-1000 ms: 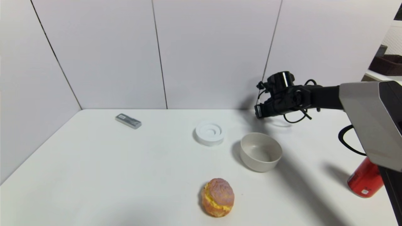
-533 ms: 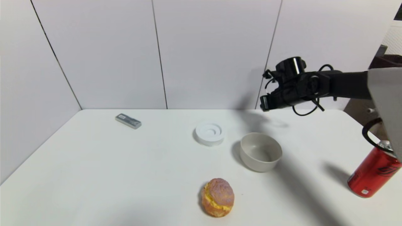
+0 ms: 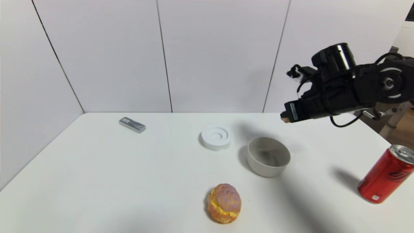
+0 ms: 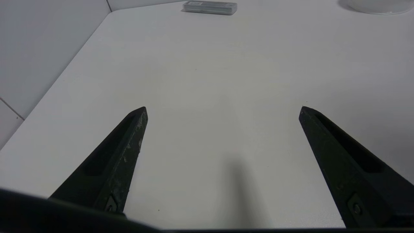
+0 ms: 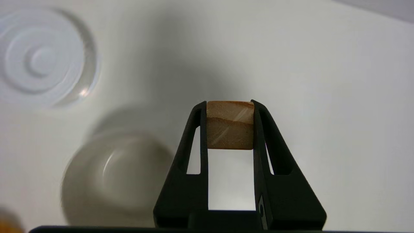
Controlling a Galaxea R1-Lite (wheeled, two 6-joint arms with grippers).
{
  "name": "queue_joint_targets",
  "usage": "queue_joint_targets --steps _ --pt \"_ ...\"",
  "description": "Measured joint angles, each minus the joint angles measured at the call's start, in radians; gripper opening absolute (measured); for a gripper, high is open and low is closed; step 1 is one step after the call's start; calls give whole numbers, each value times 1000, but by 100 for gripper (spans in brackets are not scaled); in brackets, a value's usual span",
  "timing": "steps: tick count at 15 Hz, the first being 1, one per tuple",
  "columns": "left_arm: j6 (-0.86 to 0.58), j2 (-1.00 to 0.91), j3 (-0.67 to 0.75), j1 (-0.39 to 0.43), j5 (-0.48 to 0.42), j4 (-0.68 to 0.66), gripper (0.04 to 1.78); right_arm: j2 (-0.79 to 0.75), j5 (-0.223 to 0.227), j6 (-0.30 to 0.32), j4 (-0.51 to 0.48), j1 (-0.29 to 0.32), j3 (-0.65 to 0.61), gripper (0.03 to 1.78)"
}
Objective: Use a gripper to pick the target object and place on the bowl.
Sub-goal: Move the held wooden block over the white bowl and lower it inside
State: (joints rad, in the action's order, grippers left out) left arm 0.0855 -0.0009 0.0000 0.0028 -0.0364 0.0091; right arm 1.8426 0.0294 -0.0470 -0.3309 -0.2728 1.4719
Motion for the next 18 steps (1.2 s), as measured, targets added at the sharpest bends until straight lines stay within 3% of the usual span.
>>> queue_joint_targets --steps 4,8,15,18 --pt "0 0 0 0 0 0 169 -153 -8 6 85 -64 -236 39" --pt "0 0 0 0 0 0 169 -200 -14 6 228 -122 -387 39" --pt "0 0 0 0 0 0 169 -69 -25 3 372 -141 -417 39" --pt "0 0 0 0 0 0 169 -23 -26 -1 376 -142 -405 39"
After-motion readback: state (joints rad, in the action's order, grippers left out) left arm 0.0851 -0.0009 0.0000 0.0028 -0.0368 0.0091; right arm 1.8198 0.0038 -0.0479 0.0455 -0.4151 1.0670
